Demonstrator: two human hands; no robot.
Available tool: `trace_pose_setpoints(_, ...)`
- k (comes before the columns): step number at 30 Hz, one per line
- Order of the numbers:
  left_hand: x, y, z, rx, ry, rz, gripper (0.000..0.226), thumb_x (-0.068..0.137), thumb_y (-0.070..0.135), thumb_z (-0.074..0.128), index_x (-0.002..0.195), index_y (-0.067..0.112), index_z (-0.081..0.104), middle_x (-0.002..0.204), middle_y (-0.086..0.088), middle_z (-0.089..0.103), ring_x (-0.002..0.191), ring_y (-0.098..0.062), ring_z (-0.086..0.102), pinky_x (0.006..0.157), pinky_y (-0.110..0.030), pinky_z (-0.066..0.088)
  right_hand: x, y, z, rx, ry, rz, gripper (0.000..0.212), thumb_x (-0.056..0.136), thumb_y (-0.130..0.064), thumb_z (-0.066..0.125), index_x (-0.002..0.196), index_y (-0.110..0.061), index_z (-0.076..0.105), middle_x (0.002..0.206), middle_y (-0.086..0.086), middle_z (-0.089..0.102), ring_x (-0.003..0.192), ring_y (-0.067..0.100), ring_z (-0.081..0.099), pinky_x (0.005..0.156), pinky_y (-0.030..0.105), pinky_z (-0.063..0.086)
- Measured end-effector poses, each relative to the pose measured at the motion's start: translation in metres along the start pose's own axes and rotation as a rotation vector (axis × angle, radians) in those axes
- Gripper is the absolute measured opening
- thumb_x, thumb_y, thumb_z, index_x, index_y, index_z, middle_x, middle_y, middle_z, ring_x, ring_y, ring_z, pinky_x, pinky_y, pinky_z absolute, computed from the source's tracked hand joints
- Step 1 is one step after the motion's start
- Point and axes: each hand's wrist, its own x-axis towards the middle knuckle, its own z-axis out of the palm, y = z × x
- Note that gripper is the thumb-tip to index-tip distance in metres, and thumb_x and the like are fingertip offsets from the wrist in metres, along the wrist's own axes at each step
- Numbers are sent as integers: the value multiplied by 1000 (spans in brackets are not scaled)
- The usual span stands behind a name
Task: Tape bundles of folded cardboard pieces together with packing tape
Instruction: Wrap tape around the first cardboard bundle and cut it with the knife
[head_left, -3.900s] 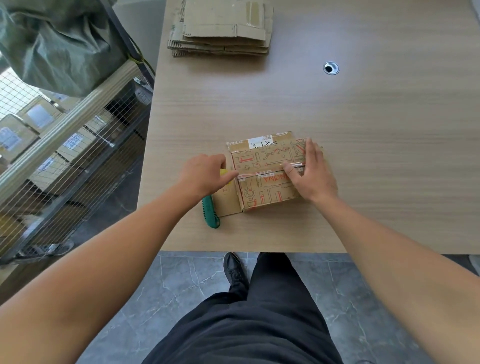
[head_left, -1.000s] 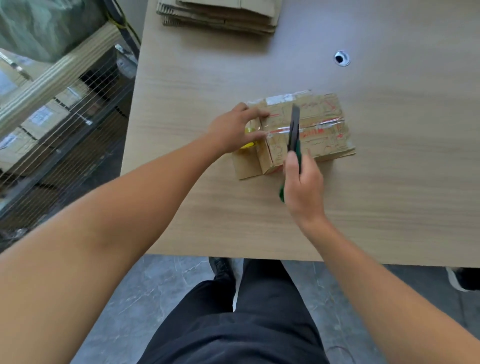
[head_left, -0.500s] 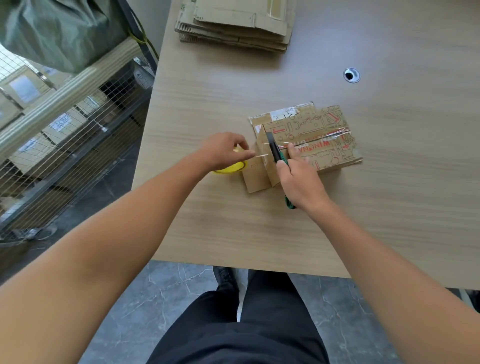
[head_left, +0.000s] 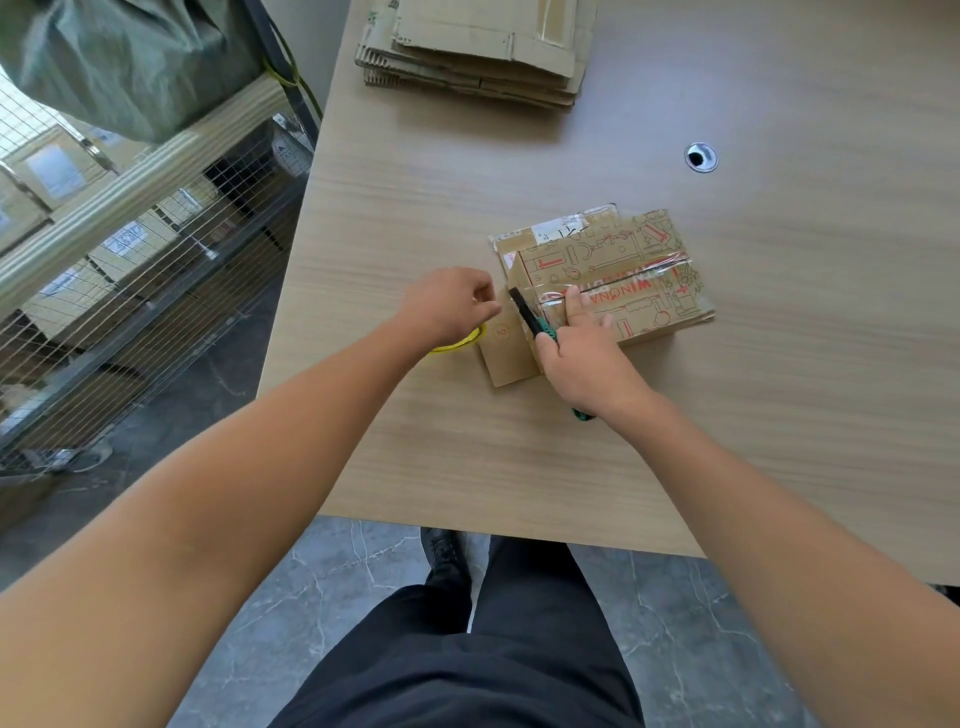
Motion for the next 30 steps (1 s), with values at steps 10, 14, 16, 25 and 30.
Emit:
trace_pose_setpoints(10,-21,-25,-42,68,438,126,30,94,54,59,100,25,59,105,7,66,85,-22,62,67,-33,39,-10,5,23,-131,23,-51,48,103,-51,46,93,-10,70,165,18,-25,152,32,-27,122,58,-15)
trace_pose_setpoints(14,7,-20,-57,134,353,250,52,80,71,64,109,28,56,138,16,57,105,-21,65,75,-34,41,-17,30,31,304,369,-180,41,97,-38,65,123,-6,65,165,13,27,154,2,7,127,52,6)
trace_pose_setpoints(16,23,-5,-53,189,283,372,60,76,74,65,115,29,55,145,19,52,108,-20,66,73,-31,38,-13,34,39,460,598,-185,49,93,-24,73,135,-3,60,148,13,54,147,6,32,123,46,29)
trace_pose_setpoints(25,57,13,-20,338,209,578,63,72,78,64,102,22,58,110,9,72,86,-25,68,63,-38,49,10,43,56,406,794,-208,32,88,-16,77,114,-1,68,124,8,69,132,24,55,128,42,6)
trace_pose_setpoints(30,51,4,-6,271,276,606,63,72,76,69,94,18,57,112,3,71,79,-27,68,59,-43,52,12,59,42,393,703,-298,33,86,-16,79,114,-2,70,126,5,69,132,20,56,128,43,13)
